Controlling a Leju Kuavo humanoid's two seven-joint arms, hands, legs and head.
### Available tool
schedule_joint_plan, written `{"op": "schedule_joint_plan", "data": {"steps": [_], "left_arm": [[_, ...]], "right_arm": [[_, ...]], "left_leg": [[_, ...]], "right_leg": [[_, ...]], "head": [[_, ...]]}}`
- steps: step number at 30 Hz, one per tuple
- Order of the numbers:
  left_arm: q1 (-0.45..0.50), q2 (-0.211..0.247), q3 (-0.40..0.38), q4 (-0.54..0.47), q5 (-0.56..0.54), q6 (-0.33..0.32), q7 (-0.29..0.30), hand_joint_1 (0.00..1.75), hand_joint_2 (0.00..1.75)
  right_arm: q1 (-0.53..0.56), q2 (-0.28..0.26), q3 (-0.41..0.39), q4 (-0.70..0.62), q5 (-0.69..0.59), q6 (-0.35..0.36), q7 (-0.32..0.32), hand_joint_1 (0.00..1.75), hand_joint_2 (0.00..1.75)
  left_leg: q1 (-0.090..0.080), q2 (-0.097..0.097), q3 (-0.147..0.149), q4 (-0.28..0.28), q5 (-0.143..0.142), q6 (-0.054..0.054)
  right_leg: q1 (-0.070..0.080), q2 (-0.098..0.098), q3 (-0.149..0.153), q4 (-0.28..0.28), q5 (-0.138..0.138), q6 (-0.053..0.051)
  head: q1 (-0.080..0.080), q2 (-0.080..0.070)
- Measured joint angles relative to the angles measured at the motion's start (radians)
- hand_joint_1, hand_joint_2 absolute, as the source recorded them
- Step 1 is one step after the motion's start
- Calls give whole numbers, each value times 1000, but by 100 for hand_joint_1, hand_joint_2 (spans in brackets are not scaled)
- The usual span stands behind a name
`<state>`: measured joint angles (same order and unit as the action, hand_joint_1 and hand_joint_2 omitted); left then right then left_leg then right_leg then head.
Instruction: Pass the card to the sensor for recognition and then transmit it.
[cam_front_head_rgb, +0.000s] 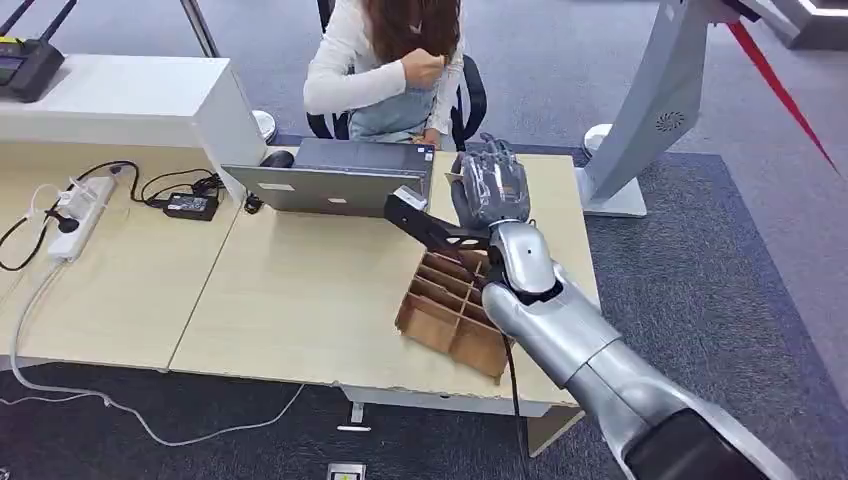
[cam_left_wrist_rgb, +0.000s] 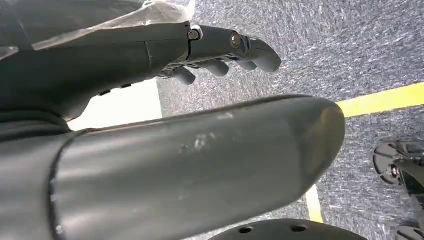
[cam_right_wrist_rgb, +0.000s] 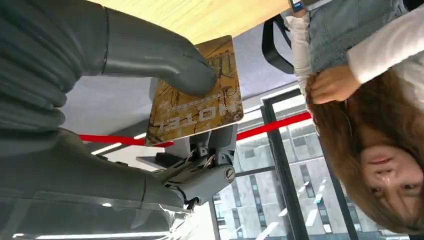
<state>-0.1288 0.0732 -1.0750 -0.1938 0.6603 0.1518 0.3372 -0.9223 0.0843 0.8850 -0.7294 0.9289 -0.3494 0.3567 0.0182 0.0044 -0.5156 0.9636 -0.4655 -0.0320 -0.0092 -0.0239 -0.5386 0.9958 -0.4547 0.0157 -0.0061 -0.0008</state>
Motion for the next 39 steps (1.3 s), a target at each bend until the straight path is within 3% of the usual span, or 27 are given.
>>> {"op": "schedule_joint_plan", "data": {"steps": [3,6,10,15,19,22,31,39], "left_arm": [[0,0,0,0,3,0,0,0,0],[1,0,0,0,26,5,3,0,0],[9,-3,0,0,51,14,11,0,0],[10,-8,3,0,71,19,18,0,0],[11,-9,4,0,84,19,19,0,0],[11,-9,5,0,86,17,20,0,0],[8,-13,10,0,92,16,19,0,0],[6,-19,21,0,94,20,24,0,0]], "right_arm": [[1,0,0,0,0,-3,0,175,175],[13,-17,-13,-43,-20,-64,1,175,175],[62,-113,-58,-257,11,15,44,175,175],[182,-237,-137,-506,59,50,91,175,175],[290,-310,-218,-645,67,78,161,175,175],[353,-351,-265,-716,69,85,178,175,175],[467,-409,-355,-839,54,69,222,175,175],[602,-449,-425,-890,38,58,212,175,175]], "left_leg": [[0,0,0,0,0,0],[0,0,0,0,0,0],[0,0,0,1,-1,1],[-1,1,1,2,-2,2],[-1,2,1,2,-3,2],[-1,2,1,2,-2,2],[0,1,1,2,-2,2],[-1,2,1,2,-3,2]], "right_leg": [[0,0,0,0,0,0],[0,0,0,0,0,0],[0,0,0,0,0,0],[-1,1,1,-1,0,0],[-1,1,1,-1,0,0],[-1,2,1,-1,0,0],[0,2,2,-1,-1,1],[-1,2,2,-1,-1,1]], "head": [[0,0],[0,0],[0,0],[0,0],[0,0],[0,0],[0,0],[0,0]]}}
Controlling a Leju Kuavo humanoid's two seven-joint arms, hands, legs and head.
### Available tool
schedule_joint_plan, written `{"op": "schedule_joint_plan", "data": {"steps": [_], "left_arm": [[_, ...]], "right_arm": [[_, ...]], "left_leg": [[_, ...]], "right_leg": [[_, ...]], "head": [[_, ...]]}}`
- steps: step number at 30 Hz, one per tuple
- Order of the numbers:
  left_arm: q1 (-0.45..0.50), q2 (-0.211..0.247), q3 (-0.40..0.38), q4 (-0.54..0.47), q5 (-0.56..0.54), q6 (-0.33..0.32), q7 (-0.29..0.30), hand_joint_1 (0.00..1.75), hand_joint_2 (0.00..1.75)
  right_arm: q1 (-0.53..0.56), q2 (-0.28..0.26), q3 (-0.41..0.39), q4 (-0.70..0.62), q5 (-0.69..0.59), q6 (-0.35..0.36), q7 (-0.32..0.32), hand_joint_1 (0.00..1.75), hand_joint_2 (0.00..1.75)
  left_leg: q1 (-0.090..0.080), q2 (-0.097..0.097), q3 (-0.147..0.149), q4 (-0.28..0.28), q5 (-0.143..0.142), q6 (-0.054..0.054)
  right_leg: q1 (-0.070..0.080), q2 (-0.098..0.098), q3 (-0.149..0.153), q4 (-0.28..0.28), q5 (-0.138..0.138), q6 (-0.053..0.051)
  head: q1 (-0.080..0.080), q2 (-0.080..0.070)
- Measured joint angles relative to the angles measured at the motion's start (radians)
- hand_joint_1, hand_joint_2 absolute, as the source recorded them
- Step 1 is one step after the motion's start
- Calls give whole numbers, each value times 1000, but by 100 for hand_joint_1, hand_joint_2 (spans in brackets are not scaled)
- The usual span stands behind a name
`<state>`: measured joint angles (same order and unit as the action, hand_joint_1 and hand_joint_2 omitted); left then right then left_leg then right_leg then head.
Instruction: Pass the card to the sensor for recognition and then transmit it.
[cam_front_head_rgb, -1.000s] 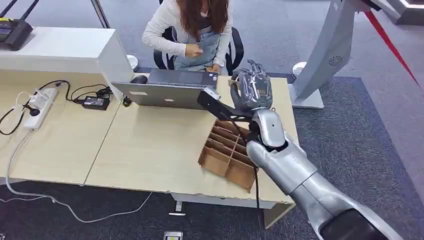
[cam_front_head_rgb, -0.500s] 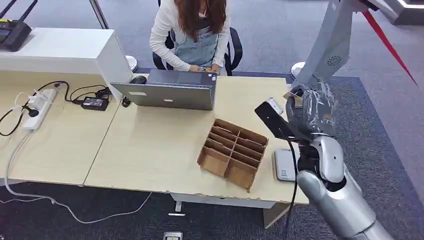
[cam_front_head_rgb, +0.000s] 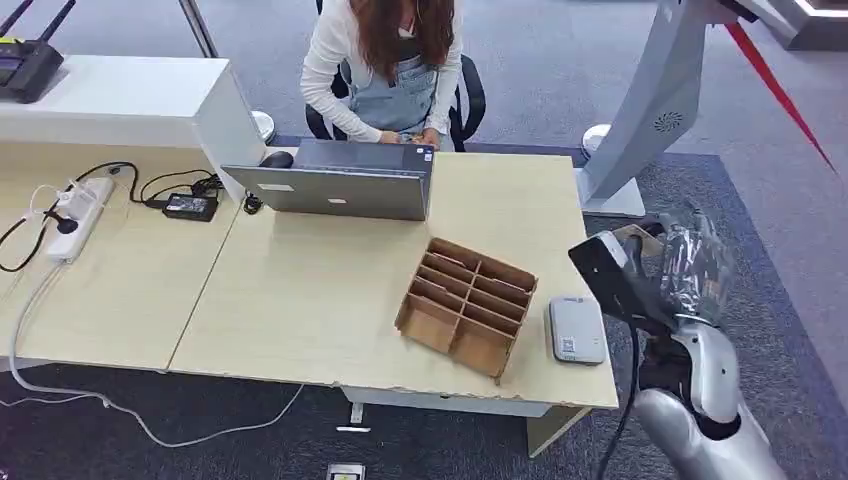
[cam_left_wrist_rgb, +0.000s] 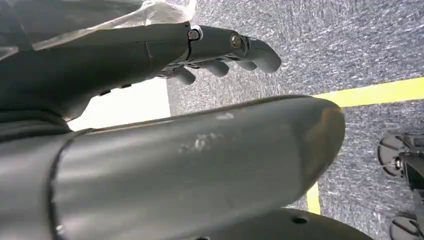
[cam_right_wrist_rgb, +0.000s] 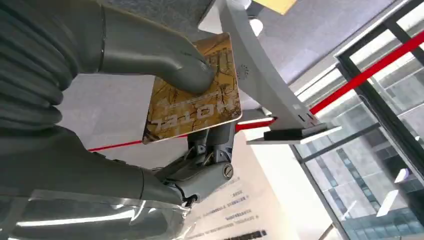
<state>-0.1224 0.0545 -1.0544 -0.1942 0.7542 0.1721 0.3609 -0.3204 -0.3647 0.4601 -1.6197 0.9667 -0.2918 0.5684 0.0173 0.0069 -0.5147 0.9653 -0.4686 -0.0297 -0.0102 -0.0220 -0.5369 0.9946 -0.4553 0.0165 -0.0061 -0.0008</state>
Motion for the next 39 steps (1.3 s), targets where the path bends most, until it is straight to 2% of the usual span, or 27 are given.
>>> {"op": "schedule_joint_plan", "data": {"steps": [5,8,10,17,23,33,39], "left_arm": [[-1,-6,2,0,2,-1,-3,0,0],[-3,-13,2,0,2,10,0,0,0],[-4,-15,2,0,2,11,4,0,0],[-4,-16,3,0,2,21,6,0,0],[-5,-21,2,0,2,25,6,0,0],[-5,-25,2,0,2,24,7,0,0],[-6,-24,3,0,2,26,12,0,0]], "right_arm": [[57,2,-9,3,1,-1,-16,175,175],[66,3,-9,80,-47,-87,-129,175,175],[67,5,-9,132,-69,-118,-162,175,175],[80,29,-5,258,-98,-129,-171,175,175],[85,43,3,297,-102,-132,-171,175,175],[93,85,18,380,-151,-169,-226,175,175],[93,105,32,425,-163,-184,-235,175,175]], "left_leg": [[0,0,0,0,0,0],[0,0,0,0,0,0],[0,-1,0,0,0,0],[0,0,0,0,0,0],[0,0,0,0,0,0],[0,0,0,0,0,0],[0,0,0,0,0,0]], "right_leg": [[0,0,0,0,0,0],[0,0,0,0,0,0],[0,0,0,0,0,0],[0,0,0,0,0,0],[0,0,0,0,0,0],[0,0,0,0,0,0],[0,0,0,0,0,0]], "head": [[0,0],[0,0],[0,0],[0,0],[0,0],[0,0],[0,0]]}}
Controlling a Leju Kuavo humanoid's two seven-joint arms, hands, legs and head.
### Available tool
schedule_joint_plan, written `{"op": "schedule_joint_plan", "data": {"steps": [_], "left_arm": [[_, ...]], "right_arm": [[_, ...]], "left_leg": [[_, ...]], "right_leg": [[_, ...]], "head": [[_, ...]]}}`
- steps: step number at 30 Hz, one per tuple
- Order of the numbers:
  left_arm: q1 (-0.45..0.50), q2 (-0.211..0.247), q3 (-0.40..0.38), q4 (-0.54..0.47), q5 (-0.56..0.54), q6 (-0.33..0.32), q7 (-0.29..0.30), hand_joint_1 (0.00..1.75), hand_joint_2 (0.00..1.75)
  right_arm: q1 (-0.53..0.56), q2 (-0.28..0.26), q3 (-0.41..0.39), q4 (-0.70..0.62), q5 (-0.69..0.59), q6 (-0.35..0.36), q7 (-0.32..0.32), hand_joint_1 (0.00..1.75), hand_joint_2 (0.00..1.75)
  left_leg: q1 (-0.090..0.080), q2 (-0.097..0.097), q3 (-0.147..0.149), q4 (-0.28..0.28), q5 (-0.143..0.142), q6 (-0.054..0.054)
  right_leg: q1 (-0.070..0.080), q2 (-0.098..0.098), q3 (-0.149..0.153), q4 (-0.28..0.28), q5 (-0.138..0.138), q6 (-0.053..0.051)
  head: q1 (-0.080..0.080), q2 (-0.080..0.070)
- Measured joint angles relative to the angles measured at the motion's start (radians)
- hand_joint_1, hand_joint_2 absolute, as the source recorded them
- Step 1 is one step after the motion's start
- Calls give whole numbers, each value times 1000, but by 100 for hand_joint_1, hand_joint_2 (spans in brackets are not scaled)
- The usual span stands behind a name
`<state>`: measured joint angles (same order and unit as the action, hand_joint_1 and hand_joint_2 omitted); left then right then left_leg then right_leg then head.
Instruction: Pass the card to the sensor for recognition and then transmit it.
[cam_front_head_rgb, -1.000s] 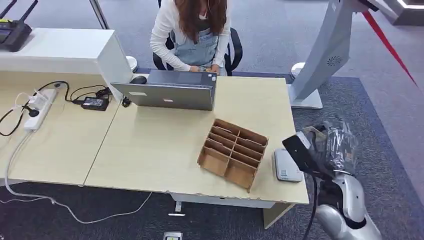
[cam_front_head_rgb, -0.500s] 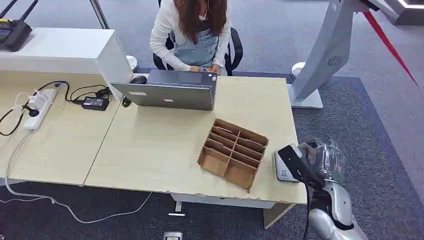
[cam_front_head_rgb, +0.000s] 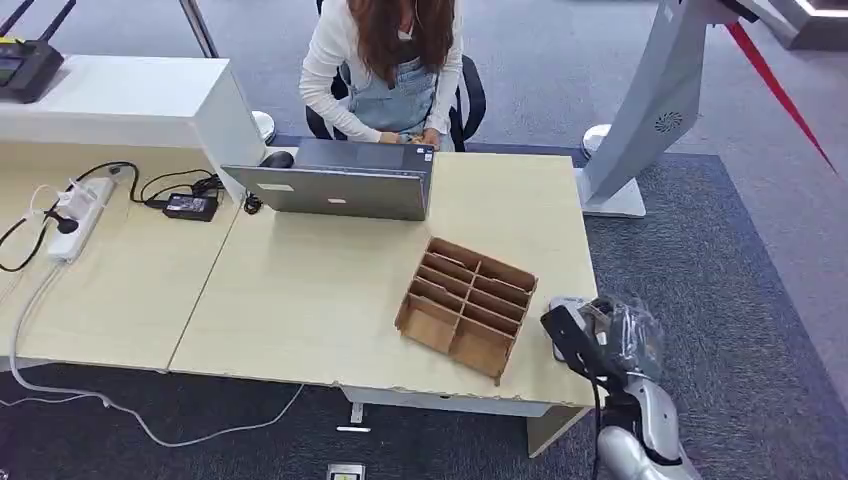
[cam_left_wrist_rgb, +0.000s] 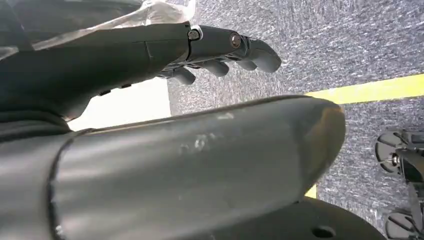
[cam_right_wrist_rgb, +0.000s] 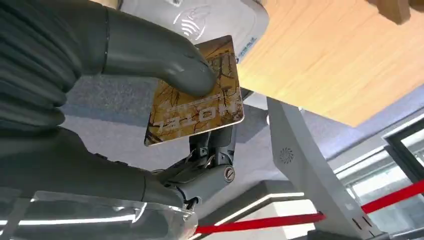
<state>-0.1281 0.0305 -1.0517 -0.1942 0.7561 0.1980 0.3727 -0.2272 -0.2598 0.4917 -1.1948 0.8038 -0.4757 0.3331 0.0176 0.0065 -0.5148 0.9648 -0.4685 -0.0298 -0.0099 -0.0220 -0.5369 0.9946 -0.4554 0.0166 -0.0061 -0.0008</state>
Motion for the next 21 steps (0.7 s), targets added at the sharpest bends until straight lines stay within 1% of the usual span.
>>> {"op": "schedule_joint_plan", "data": {"steps": [3,4,7,8,12,21], "left_arm": [[0,0,0,0,3,2,0,0,0],[0,0,0,0,3,1,0,0,0],[0,2,2,0,6,-16,-8,0,0],[-2,3,3,0,6,-19,-9,0,0],[-2,3,5,0,8,-21,-9,0,0],[-1,10,5,0,9,-20,-9,0,0]], "right_arm": [[0,8,5,16,-10,-7,0,175,175],[0,18,6,20,-14,-21,15,175,175],[-12,77,16,23,45,-18,146,175,175],[-17,92,26,23,53,-13,168,175,175],[-23,130,48,25,53,-14,180,175,175],[-31,161,70,39,25,-17,166,175,175]], "left_leg": [[0,0,0,0,0,0],[0,0,-1,0,0,0],[1,2,0,0,0,0],[1,3,1,0,0,0],[1,1,0,0,1,0],[0,1,0,0,0,0]], "right_leg": [[0,0,0,0,0,0],[0,0,1,0,0,0],[1,1,0,0,0,0],[1,2,0,0,0,0],[1,0,0,0,0,0],[0,1,0,0,0,0]], "head": [[0,0],[0,0],[0,0],[0,0],[0,0],[0,0]]}}
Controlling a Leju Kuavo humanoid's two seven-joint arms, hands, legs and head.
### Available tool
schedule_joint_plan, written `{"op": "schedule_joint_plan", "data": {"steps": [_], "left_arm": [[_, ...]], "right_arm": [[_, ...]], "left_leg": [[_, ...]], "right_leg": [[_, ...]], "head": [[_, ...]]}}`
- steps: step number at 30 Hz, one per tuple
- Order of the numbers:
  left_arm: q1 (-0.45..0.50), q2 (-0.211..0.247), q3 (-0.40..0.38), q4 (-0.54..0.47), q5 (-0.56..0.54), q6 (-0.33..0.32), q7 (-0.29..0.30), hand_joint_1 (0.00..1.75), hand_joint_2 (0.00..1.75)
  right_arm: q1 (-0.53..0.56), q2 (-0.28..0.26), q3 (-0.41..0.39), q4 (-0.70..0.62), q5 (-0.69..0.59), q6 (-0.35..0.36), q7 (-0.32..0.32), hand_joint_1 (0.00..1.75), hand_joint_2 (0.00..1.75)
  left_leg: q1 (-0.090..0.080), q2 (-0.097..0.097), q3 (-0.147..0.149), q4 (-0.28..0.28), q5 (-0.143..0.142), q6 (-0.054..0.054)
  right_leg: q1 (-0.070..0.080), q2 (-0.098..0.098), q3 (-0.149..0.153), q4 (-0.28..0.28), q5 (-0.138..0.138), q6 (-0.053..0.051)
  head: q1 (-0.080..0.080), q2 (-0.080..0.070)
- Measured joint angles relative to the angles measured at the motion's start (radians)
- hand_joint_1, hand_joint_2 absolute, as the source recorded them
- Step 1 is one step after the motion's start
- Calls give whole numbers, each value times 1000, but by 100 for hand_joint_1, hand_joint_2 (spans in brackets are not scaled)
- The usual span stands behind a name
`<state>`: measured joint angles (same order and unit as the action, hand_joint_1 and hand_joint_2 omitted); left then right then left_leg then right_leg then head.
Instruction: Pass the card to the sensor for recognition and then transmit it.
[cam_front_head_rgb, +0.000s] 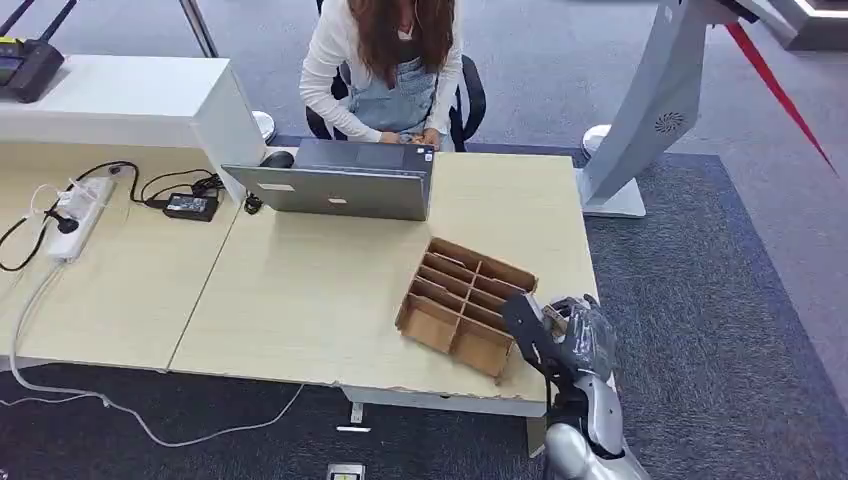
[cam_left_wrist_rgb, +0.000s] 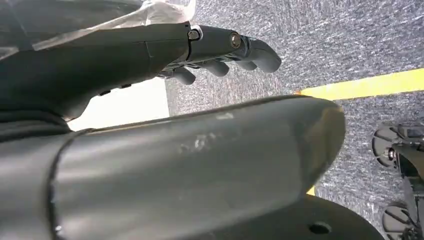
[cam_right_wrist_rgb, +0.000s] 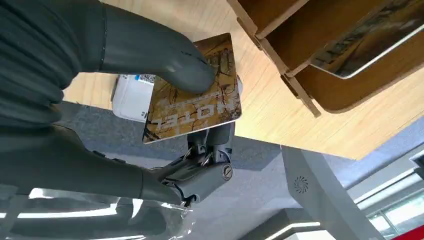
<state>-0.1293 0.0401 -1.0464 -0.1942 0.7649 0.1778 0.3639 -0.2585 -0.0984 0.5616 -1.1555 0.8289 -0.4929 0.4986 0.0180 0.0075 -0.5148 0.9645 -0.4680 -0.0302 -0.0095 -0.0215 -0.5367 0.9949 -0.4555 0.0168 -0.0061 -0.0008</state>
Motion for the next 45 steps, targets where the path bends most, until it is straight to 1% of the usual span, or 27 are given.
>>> {"op": "schedule_joint_plan", "data": {"steps": [11,21,28,31,33,34,35,37,38,40,45], "left_arm": [[1,6,0,0,2,0,0,0,0],[1,7,0,0,4,0,0,0,0],[1,7,0,0,6,-1,0,0,0],[2,8,0,0,5,-1,0,0,0],[3,8,0,0,-1,-1,0,0,0],[3,8,0,0,-3,-1,0,0,0],[4,8,0,0,-6,0,0,0,0],[4,8,0,0,-10,2,0,0,0],[4,9,0,0,-11,2,0,0,0],[5,9,0,0,-12,2,0,0,0],[4,9,0,0,-19,2,-2,0,0]], "right_arm": [[-10,18,17,22,-14,-5,-15,175,175],[-14,18,29,32,-15,-5,-16,175,175],[-33,11,32,34,-5,-23,-11,175,175],[-56,-9,32,0,33,-24,3,175,175],[-81,-29,32,-32,149,-51,19,175,175],[-103,-45,32,-66,218,-27,33,175,175],[-129,-59,31,-104,255,14,39,175,175],[-182,-84,24,-178,300,84,37,175,175],[-199,-93,24,-212,312,98,34,175,175],[-222,-112,24,-283,333,115,27,175,175],[-254,-138,27,-372,396,117,1,175,175]], "left_leg": [[0,0,0,0,0,0],[0,0,0,0,0,0],[0,0,0,0,0,0],[0,0,1,0,0,0],[0,0,0,0,0,0],[-1,0,0,0,0,0],[-1,1,1,0,0,0],[-1,2,2,1,0,0],[-1,2,2,1,0,0],[-1,2,1,1,0,0],[-1,2,1,0,0,0]], "right_leg": [[0,0,0,0,0,0],[0,0,0,0,0,0],[0,0,0,0,0,0],[0,0,0,0,0,0],[0,0,0,0,1,0],[-1,0,0,0,1,-1],[-1,1,0,0,1,-1],[-1,1,0,0,1,-1],[-1,1,0,0,1,-1],[-1,1,0,0,1,-1],[-1,1,0,0,1,-1]], "head": [[0,0],[0,0],[0,0],[0,0],[0,0],[0,0],[0,0],[0,0],[0,0],[0,0],[0,0]]}}
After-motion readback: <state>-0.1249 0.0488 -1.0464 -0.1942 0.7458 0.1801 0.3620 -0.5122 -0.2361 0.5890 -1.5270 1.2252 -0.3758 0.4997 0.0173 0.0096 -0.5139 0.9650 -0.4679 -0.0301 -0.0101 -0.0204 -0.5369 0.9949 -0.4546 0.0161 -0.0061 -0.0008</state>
